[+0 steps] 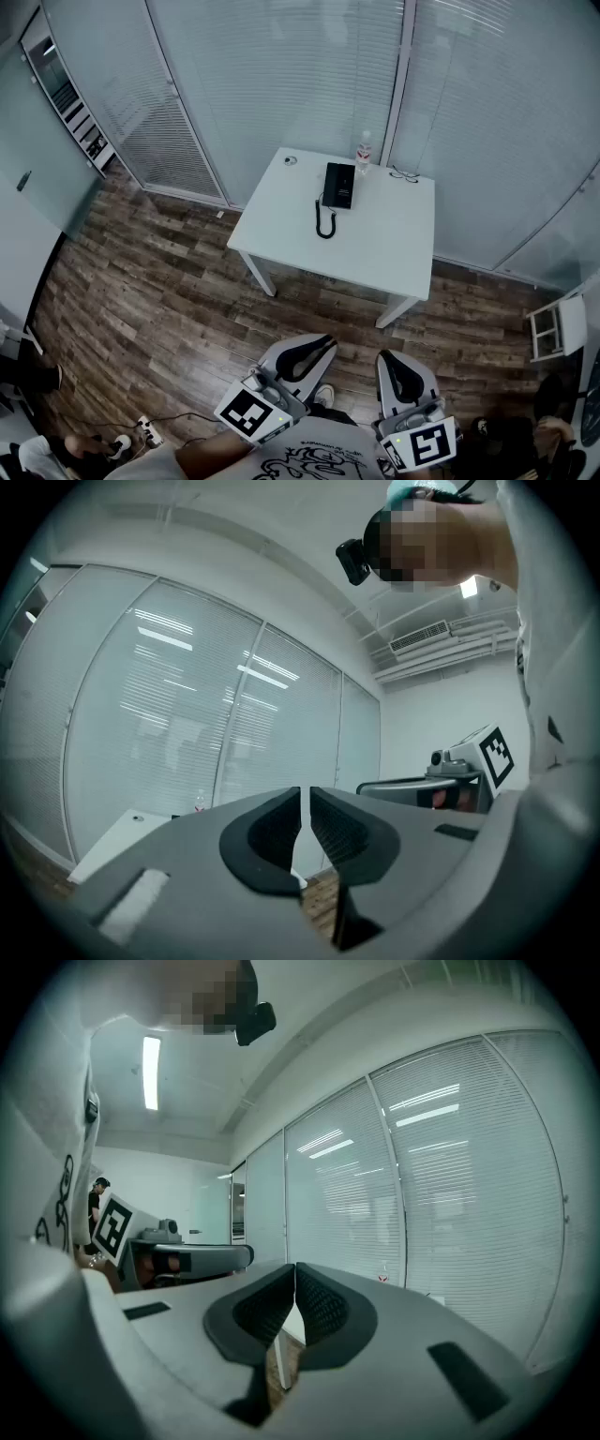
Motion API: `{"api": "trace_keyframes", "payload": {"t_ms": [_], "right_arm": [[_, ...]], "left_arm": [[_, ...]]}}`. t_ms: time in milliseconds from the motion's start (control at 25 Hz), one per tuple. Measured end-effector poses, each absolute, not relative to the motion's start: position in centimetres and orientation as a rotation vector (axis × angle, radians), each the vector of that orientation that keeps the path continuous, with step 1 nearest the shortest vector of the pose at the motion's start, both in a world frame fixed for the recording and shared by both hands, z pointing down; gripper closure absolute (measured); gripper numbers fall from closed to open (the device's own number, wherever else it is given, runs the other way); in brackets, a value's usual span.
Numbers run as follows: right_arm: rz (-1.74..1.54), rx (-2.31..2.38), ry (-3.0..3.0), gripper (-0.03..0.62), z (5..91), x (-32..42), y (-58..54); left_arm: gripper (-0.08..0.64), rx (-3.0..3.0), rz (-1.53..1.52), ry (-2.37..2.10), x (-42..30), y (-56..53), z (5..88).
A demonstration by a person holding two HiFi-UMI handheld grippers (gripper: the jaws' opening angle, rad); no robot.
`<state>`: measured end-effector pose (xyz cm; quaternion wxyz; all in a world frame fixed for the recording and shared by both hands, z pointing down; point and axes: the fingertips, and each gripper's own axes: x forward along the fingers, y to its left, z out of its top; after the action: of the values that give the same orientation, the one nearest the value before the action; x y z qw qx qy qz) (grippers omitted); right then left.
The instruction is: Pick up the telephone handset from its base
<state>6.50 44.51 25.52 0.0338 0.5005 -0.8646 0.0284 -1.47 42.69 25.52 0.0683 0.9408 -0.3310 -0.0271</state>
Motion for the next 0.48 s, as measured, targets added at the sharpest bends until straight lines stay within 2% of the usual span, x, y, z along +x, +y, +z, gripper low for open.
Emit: {"api": "trace_keyframes", "payload": {"t_ms": [480], "right_arm": [[0.163, 1.517, -2.686, 0.586, 26.7, 8.7, 41.4]], "left_arm": [[0.529, 2.794, -0.044, -1.018, 0.9, 40.0, 26.7]]}}
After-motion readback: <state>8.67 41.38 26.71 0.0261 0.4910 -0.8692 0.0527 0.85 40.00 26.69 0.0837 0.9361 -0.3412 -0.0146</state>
